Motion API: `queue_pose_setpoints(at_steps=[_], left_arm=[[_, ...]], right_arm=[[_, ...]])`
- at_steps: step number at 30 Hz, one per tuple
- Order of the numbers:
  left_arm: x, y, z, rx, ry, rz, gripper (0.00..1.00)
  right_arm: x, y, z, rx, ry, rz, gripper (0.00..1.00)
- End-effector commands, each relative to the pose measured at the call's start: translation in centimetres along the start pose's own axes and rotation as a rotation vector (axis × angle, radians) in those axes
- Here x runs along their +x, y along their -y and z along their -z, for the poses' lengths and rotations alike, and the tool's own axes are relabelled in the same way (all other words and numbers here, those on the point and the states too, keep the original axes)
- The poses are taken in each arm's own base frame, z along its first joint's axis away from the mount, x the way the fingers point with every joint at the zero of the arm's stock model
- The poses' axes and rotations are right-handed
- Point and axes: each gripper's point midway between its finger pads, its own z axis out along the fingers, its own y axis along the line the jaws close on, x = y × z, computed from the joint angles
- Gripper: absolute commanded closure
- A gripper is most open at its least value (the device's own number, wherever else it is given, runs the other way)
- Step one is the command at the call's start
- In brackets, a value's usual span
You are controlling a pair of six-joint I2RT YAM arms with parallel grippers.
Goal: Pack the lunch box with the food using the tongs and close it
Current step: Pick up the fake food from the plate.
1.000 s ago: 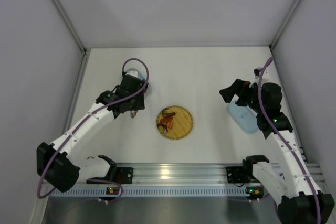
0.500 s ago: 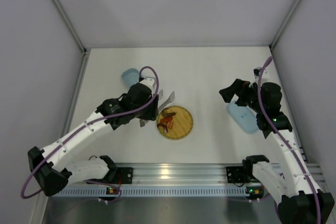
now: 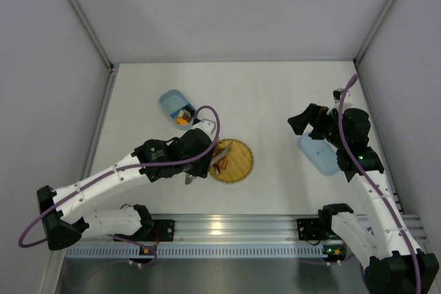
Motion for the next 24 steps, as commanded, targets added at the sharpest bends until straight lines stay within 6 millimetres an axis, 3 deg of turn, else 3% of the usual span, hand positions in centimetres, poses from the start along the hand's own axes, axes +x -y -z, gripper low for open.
queue_pose_setpoints(at_steps=[1,8,24], left_arm=[[0.2,-0.5,1.4,-0.023,0.02,0.019,0.5],[1.2,-1.1,1.4,-0.06,-0.009,0.007,0.5],[2.6,-0.4,-0.2,-0.06,-0.071,-0.038,0.5]], right_arm=[[-0.7,0.2,0.4,0.004,0.034,0.015,0.01],[-0.5,0.2,0.5,0.007,0.034,0.013,0.01],[-0.8,0.2,0.5,0.009,0.038,0.017,0.01]])
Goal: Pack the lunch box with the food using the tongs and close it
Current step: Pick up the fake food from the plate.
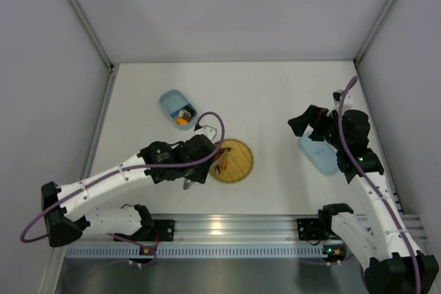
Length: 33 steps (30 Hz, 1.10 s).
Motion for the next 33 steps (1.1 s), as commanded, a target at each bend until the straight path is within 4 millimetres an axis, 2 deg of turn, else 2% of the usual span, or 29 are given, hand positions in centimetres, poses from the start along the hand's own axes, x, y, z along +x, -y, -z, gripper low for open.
queue_pose_setpoints(at_steps=[1,21,33], left_arm=[[0.0,0.2,-0.2,0.001,0.001,-0.003,0.5],[0.4,0.3,-1.7,-0.02,-0.02,-0.031,0.51],[-0.3,0.4,-1.5,-0.025,-0.002,-0.035,0.6]], right_arm=[[-1.2,-0.1,0.4,-0.001,0.042,0.019,0.01],[-1.1,0.0,0.3,0.0,0.041,0.017,0.0],[-0.9,0.1,0.3,0.002,0.037,0.017,0.0]])
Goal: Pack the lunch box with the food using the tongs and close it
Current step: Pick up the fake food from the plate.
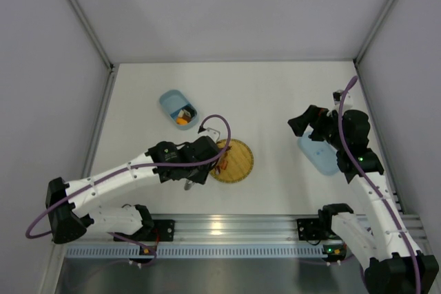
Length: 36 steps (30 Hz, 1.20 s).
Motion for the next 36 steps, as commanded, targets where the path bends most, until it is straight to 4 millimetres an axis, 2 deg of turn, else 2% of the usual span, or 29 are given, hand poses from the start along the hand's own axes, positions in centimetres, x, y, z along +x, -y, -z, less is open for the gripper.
queue_pose_setpoints(at_steps=[1,9,15,21,29,35,36], left_arm=[[-1.4,0.4,0.2,0.005,0.047,-0.004,0.6],[-2.1,0.4,1.2,0.019,0.068,-0.007,0.7],[-2.2,0.6,1.8,0.037,0.072,-0.013,0.73],[-2.2,1.6,2.5,0.113,0.07,-0.032,0.74],[-3.5,2.8,4.7,0.213,0.139,0.0,0.74],[-6.1,0.3,5.8,0.078,0.249,0.109,0.74],[-7.1,-0.4,6.0,0.03,0.287,0.131,0.75]], right_arm=[[-1.0,0.1,0.3,0.001,0.04,0.018,0.01],[-0.9,0.1,0.3,0.003,0.039,0.017,0.01],[-0.8,0.2,0.3,0.003,0.038,0.016,0.01],[-0.9,0.2,0.3,0.003,0.039,0.017,0.01],[-0.8,0.2,0.2,0.001,0.039,0.013,0.01],[-0.7,0.2,0.1,-0.001,0.036,0.011,0.01],[-0.9,0.1,0.1,-0.005,0.042,0.012,0.01]])
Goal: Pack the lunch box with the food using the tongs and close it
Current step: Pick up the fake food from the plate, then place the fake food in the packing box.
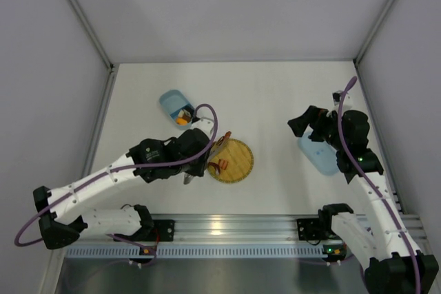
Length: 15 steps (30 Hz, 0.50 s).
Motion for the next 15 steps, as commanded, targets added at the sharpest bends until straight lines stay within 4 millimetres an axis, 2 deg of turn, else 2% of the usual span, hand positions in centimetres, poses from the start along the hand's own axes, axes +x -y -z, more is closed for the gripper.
queue_pose_setpoints(at_steps=[1,5,6,8,9,11,12,14,15], left_arm=[[-4.4,-1.3,1.4,-0.094,0.17,0.095,0.74],[-7.1,-3.8,0.4,-0.178,0.219,0.158,0.74],[-8.0,-5.9,-0.2,-0.216,0.222,0.211,0.74],[-9.7,-7.1,-0.9,-0.189,0.25,0.258,0.75],[-10.4,-9.3,-1.1,-0.228,0.264,0.312,0.75],[-11.8,-10.7,-1.6,-0.237,0.29,0.35,0.75],[-12.1,-12.1,-2.4,-0.266,0.281,0.382,0.75],[-13.2,-13.0,-3.1,-0.257,0.298,0.414,0.75],[-13.3,-14.1,-3.8,-0.278,0.289,0.439,0.75]], right_arm=[[-1.1,-0.1,0.2,-0.011,0.046,0.012,0.01],[-1.2,-0.2,0.1,-0.018,0.047,0.011,0.01],[-1.1,-0.3,0.1,-0.02,0.044,0.011,0.0],[-1.2,-0.4,0.1,-0.024,0.044,0.01,0.01],[-1.2,-0.4,0.1,-0.026,0.046,0.012,0.01],[-1.3,-0.6,0.1,-0.032,0.045,0.012,0.0],[-1.3,-0.6,0.1,-0.035,0.044,0.012,0.01],[-1.3,-0.7,0.2,-0.038,0.044,0.011,0.01],[-1.4,-0.7,0.2,-0.039,0.045,0.013,0.0]])
